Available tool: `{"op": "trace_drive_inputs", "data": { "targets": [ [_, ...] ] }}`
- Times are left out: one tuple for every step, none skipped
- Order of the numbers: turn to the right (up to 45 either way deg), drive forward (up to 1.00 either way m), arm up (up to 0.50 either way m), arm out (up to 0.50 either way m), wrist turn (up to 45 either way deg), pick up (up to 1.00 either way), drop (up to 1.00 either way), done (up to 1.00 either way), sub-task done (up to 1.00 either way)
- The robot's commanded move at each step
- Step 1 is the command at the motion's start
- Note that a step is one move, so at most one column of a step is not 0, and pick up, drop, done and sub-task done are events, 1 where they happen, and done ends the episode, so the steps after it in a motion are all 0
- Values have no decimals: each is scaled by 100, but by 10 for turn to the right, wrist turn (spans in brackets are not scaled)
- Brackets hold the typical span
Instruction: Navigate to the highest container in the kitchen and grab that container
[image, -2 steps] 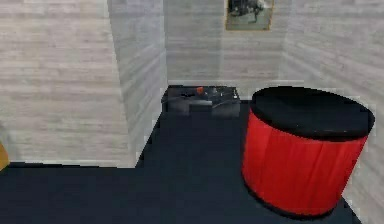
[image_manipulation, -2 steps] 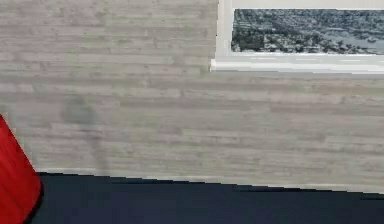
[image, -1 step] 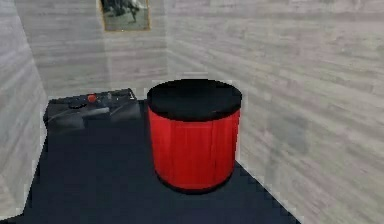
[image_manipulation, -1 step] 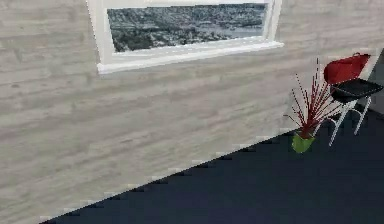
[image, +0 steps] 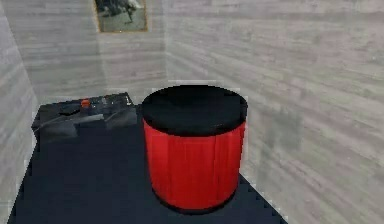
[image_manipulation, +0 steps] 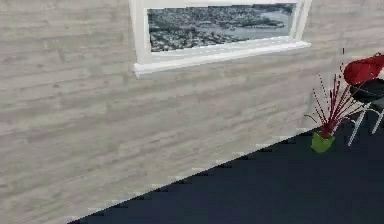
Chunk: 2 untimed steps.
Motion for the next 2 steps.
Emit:
{"op": "trace_drive_inputs", "data": {
  "targets": [
    [210, 0, 0, 0, 0, 0, 0, 0, 0],
    [0, 20, 0, 0, 0, 0, 0, 0, 0]
  ]
}}
